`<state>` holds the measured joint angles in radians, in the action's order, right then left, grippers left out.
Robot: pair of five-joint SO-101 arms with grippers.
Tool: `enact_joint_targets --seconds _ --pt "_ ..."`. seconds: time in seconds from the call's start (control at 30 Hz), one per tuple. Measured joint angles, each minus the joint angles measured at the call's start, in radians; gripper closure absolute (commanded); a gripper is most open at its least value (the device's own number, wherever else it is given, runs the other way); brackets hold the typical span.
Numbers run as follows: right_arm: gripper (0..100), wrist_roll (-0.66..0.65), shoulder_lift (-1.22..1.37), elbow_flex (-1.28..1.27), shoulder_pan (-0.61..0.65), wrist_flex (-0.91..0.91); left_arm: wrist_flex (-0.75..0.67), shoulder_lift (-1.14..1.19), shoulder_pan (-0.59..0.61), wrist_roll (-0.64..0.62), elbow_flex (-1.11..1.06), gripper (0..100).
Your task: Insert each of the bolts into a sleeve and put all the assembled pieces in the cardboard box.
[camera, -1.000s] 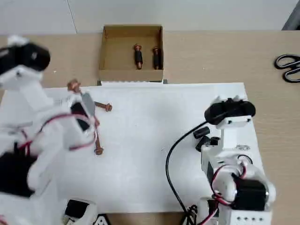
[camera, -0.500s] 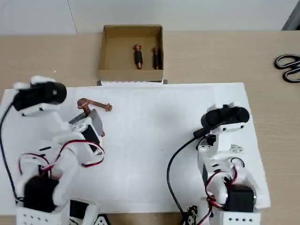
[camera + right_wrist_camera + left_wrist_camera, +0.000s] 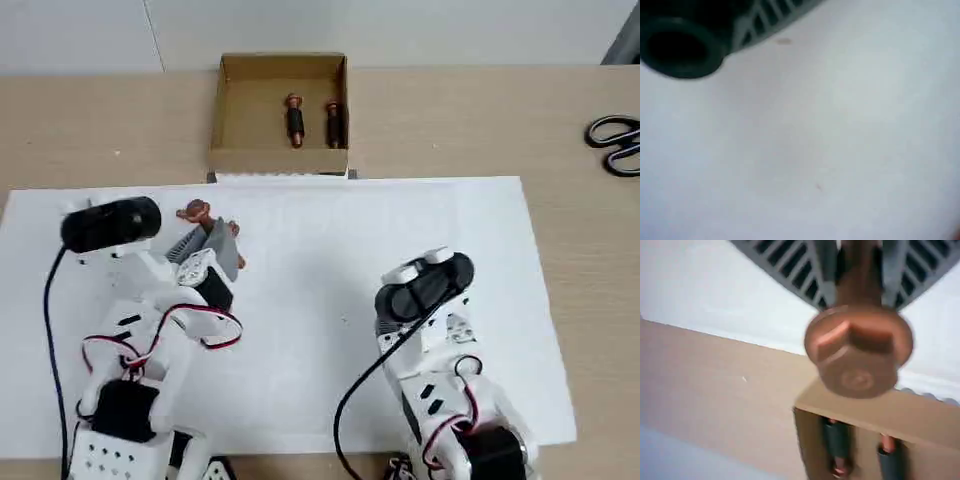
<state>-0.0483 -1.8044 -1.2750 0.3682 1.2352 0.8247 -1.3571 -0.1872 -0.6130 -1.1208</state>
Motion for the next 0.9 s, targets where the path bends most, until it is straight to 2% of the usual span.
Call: enact_joint_targets --seconds 0.2,0.43,0.9 --pt "99.5 0.000 -0.003 -0.061 0.126 -0.112 -0.086 0.000 -0.146 -0.107 -0.092 99" --pt "99.5 0.000 -0.003 -0.153 0.247 -0.210 -0.236 0.000 -0.236 -0.121 -0.163 99" --pt "99.5 -0.043 -0.003 -0.167 0.259 -0.242 -0.269 0.000 -0.350 -0.121 -0.164 99"
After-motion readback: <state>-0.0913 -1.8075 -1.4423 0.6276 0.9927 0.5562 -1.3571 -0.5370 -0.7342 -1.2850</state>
